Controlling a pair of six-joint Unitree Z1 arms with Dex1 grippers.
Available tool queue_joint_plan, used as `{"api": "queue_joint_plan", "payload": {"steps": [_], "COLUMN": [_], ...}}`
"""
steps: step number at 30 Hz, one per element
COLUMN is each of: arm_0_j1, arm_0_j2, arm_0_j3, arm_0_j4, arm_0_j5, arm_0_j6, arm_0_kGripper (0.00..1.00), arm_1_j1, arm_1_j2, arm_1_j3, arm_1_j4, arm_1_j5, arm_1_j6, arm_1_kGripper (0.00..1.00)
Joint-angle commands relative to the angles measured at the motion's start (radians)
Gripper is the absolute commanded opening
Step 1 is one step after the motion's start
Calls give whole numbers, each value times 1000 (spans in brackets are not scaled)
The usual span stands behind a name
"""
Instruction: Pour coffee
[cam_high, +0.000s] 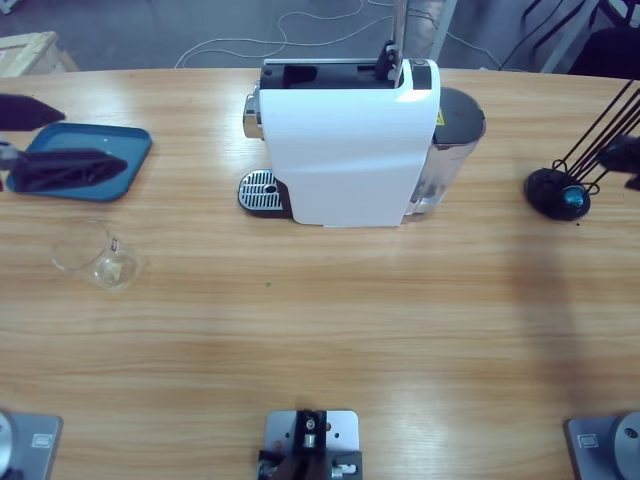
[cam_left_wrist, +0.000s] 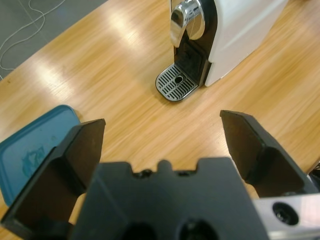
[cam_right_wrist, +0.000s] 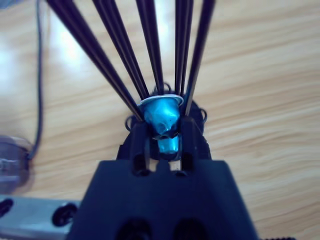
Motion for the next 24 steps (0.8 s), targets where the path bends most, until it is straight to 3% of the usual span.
{"api": "queue_joint_plan", "payload": {"steps": [1, 8, 12, 18, 21, 24], "arm_0_j1": [-7, -7, -5, 16, 21, 21], "arm_0_j2": [2, -15, -57, -133, -149, -151], "arm_0_j3": [56, 53, 58, 87, 100, 103], "arm_0_j4": [5, -5, -3, 2, 3, 1], "arm_0_j5": [8, 10, 24, 23, 23, 22], "arm_0_j6": [-24, -24, -8, -4, -4, -5], "arm_0_kGripper": [987, 982, 987, 987, 987, 987], "arm_1_j1": [-10, 52, 311, 689, 777, 789], "arm_1_j2": [-186, -359, -364, -124, 37, 169], "arm_1_j3": [-196, -316, -327, -585, -782, -950], "arm_1_j4": [197, 380, 392, 570, 654, 721], "arm_1_j5": [-51, -50, 114, 162, 167, 229], "arm_1_j6": [-33, -87, -251, -488, -632, -737], "arm_1_kGripper": [0, 0, 0, 0, 0, 0]}}
